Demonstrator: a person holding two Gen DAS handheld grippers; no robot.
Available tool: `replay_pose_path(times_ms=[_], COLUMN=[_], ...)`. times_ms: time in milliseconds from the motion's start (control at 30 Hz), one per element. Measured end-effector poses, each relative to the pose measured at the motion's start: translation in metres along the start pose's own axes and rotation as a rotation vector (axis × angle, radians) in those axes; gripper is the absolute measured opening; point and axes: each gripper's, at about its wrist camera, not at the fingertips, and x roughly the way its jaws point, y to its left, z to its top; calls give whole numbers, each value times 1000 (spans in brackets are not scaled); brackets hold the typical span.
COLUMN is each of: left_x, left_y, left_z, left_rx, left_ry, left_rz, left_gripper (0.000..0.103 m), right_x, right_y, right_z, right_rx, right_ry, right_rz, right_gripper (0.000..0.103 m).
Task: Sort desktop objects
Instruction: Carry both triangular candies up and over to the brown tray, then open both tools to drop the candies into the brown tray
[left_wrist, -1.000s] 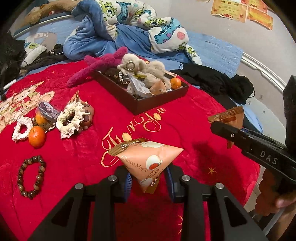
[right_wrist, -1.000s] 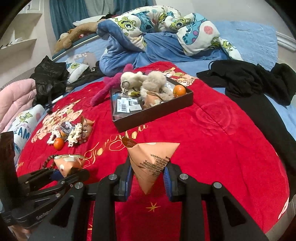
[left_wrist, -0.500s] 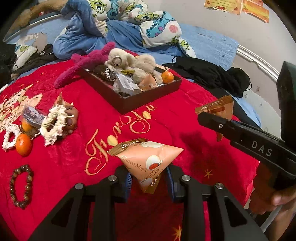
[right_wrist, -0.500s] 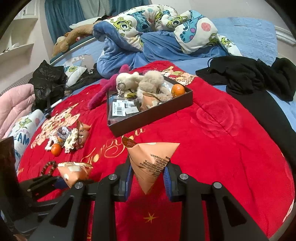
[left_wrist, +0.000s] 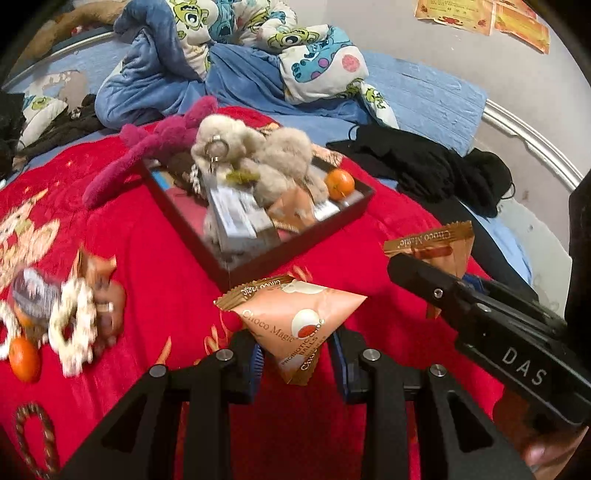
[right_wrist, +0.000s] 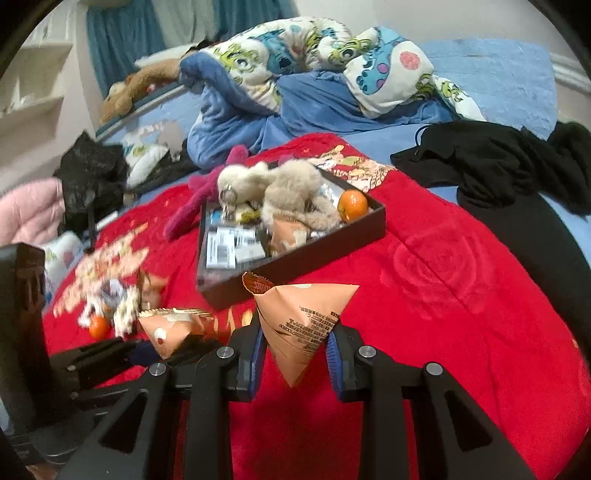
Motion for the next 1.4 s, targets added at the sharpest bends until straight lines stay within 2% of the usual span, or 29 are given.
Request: replay_pose_path(times_ms=[100, 233, 267, 333, 367, 433, 600, 733, 867, 1000, 1067, 1167, 1400], left_x=[13, 27, 29, 32, 35, 38, 53, 71, 92, 99, 102, 102, 101], left_y=[4, 9, 10, 10, 11, 15, 27, 29, 28, 36, 35, 35, 33], left_z=[14, 32, 37, 44, 49, 56, 76, 90, 105, 102, 100, 98, 95], left_rx=[-9, -15, -20, -13, -10, -31, -65, -71, -51, -42, -3, -4, -1], left_ry=[6, -2, -9, -30, -34, -45, -77, -93, -108, -147, -163, -176, -185], left_rz=[4, 12, -14, 9, 33, 23, 19, 34, 55, 49, 56, 57, 66], left_gripper=[32, 32, 32, 32, 32, 32, 32, 32, 32, 32, 32, 32, 32], right_x=[13, 27, 30, 37, 40, 48, 67, 81, 94, 109, 120, 141, 138], right_y=[-6, -6, -7, -10, -12, -12, -16, -24, -23, -21, -24, -30, -29], right_z=[11, 28, 32, 41, 45, 55, 75, 80, 85, 88, 88, 82, 79], right_rx=[57, 52, 51, 59, 55, 23, -41, -8, -35, -62, -53, -33, -42], right_ry=[-3, -33, -40, -52, -70, -98, -121, -113, -122, -108, -78, -27, -50], right_rz=[28, 14, 14, 27, 17, -20, -43, -24, -29, -11, 15, 14, 22], right_gripper=[28, 28, 28, 28, 28, 28, 28, 28, 28, 28, 28, 28, 28])
